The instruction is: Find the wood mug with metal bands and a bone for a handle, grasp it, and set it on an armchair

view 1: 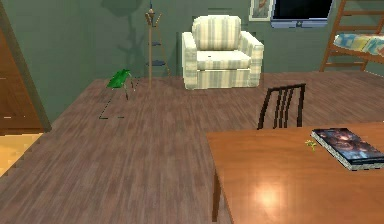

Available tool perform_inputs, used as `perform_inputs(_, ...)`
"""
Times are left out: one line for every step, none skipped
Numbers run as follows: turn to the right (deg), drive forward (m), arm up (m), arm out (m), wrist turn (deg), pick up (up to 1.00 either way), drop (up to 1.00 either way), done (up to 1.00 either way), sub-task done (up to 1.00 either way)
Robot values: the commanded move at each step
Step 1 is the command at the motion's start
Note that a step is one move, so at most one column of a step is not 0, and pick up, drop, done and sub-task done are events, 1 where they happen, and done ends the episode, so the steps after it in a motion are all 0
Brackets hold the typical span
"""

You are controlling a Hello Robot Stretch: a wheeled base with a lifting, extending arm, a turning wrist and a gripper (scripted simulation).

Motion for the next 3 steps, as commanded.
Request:
perform_inputs(0.0, 0.00, 0.00, 0.00, 0.0, 1.00, 0.00, 0.00, 0.00)
perform_inputs(0.0, 0.00, 0.10, 0.00, 0.0, 0.00, 0.00, 0.00, 0.00)
perform_inputs(0.0, 0.00, 0.48, 0.00, 0.0, 0.00, 0.00, 0.00, 0.00)
